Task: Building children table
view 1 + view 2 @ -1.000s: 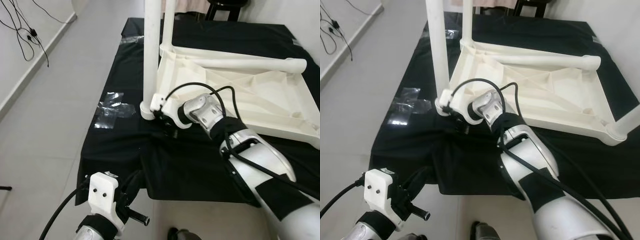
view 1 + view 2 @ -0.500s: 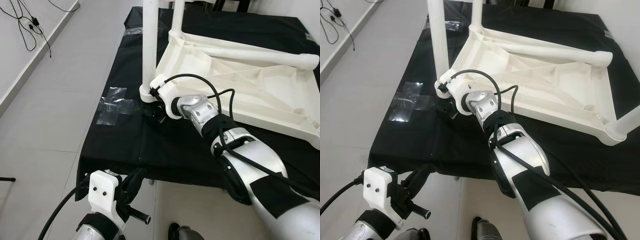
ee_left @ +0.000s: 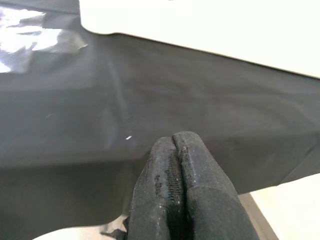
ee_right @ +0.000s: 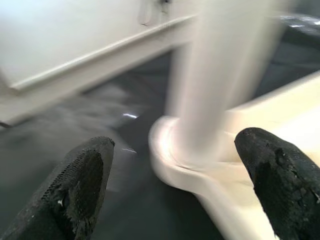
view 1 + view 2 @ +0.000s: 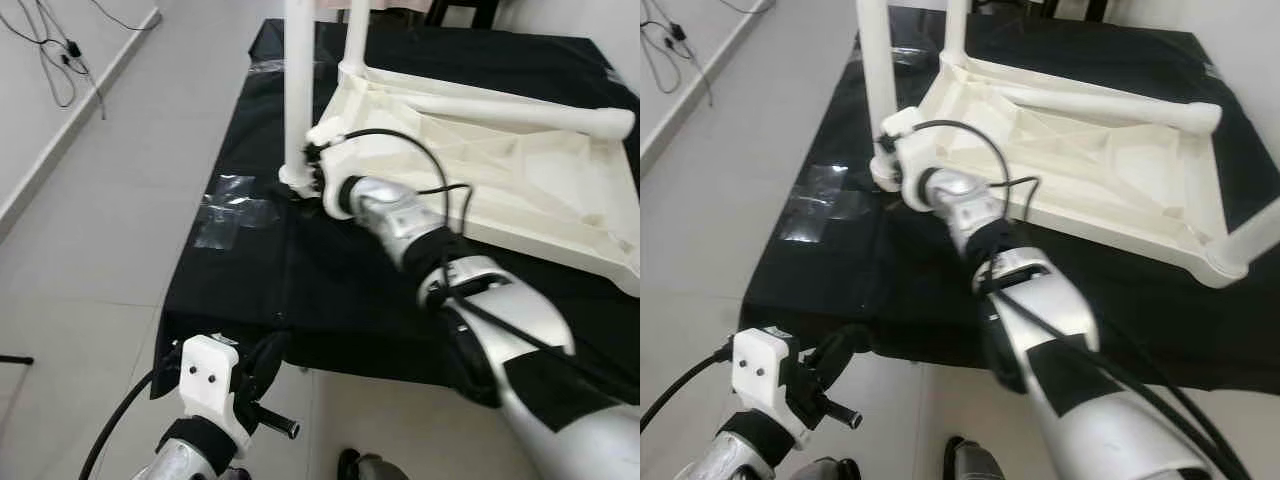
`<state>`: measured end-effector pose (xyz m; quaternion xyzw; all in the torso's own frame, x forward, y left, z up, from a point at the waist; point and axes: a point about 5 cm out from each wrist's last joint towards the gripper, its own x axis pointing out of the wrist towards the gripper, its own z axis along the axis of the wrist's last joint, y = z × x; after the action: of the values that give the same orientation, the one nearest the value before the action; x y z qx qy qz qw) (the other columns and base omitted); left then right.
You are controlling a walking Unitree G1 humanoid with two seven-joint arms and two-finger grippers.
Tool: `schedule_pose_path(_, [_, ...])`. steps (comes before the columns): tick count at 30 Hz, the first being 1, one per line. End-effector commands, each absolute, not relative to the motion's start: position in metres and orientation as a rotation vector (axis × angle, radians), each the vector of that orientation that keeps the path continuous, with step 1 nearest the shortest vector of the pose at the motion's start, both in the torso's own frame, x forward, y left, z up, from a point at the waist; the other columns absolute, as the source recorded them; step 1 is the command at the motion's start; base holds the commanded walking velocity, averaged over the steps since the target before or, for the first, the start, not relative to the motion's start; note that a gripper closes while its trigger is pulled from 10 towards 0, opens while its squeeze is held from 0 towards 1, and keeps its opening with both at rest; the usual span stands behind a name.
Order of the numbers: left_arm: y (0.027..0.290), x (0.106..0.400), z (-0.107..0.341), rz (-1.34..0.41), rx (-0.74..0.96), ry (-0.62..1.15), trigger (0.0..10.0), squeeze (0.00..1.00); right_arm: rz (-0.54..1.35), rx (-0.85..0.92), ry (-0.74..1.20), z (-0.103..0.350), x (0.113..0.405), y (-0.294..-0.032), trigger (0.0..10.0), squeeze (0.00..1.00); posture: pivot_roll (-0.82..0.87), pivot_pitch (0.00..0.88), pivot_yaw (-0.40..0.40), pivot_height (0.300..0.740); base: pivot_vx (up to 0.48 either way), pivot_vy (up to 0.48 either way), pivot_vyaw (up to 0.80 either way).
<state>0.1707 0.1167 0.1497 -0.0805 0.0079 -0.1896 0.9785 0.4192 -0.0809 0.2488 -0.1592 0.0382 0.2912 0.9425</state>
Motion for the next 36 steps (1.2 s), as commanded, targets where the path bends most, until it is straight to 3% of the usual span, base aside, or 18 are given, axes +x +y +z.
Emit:
schedule_pose_path(1, [0.118,0.170,0.145,-0.368,-0.148,0.036,10.0,0.00,0.568,-0.372,0.121,0.237,0.419,-0.090,10.0,0.00,0.03,0.136,-0.059,0.740,0.000,0.000,0.00])
schedule_pose_path(2, [0.119,0.171,0.144,-0.364,-0.143,0.035,10.0,0.00,0.527,-0.469,0.170,0.234,0.421,-0.114,10.0,0.00,0.03,0.130,-0.057,0.740,0.000,0.000,0.00])
schedule_pose_path(3, [0.119,0.171,0.144,-0.364,-0.143,0.035,10.0,0.00,0.527,-0.469,0.170,0.234,0.421,-0.114,10.0,0.00,0.03,0.130,-0.057,0.740,0.000,0.000,0.00])
schedule_pose_path(4, [0.119,0.172,0.143,-0.361,-0.140,0.035,10.0,0.00,0.485,-0.554,0.221,0.234,0.421,-0.139,10.0,0.00,0.03,0.128,-0.057,0.740,0.000,0.000,0.00])
schedule_pose_path(5, [0.119,0.172,0.143,-0.361,-0.140,0.035,10.0,0.00,0.485,-0.554,0.221,0.234,0.421,-0.139,10.0,0.00,0.03,0.128,-0.057,0.740,0.000,0.000,0.00])
schedule_pose_path(7, [0.120,0.174,0.141,-0.357,-0.135,0.036,10.0,0.00,0.409,-0.672,0.310,0.243,0.418,-0.189,10.0,0.00,0.01,0.120,-0.051,0.740,0.000,0.000,0.00])
schedule_pose_path(8, [0.120,0.174,0.141,-0.357,-0.135,0.036,10.0,0.00,0.409,-0.672,0.310,0.243,0.418,-0.189,10.0,0.00,0.01,0.120,-0.051,0.740,0.000,0.000,0.00])
schedule_pose_path(10, [0.121,0.176,0.139,-0.366,-0.135,0.040,10.0,0.00,0.398,-0.759,0.409,0.249,0.411,-0.223,10.0,0.00,0.00,0.112,-0.046,0.740,0.000,0.000,0.00])
schedule_pose_path(12, [0.121,0.176,0.138,-0.372,-0.135,0.041,10.0,0.00,0.400,-0.814,0.475,0.252,0.405,-0.241,10.0,0.00,0.00,0.111,-0.044,0.740,0.000,0.000,0.00])
schedule_pose_path(17, [0.122,0.177,0.137,-0.373,-0.134,0.041,10.0,0.00,0.407,-0.815,0.561,0.249,0.398,-0.257,10.0,0.00,0.01,0.113,-0.044,0.740,0.000,0.000,0.00])
schedule_pose_path(22, [0.123,0.178,0.137,-0.368,-0.132,0.038,10.0,0.00,0.290,-0.835,0.707,0.232,0.390,-0.277,10.0,0.00,0.01,0.115,-0.044,0.740,0.000,0.000,0.00])
schedule_pose_path(36, [0.122,0.176,0.137,-0.363,-0.131,0.036,10.0,0.00,0.202,-0.875,0.865,0.209,0.380,-0.290,10.0,0.00,0.02,0.127,-0.051,0.740,0.000,0.000,0.00])
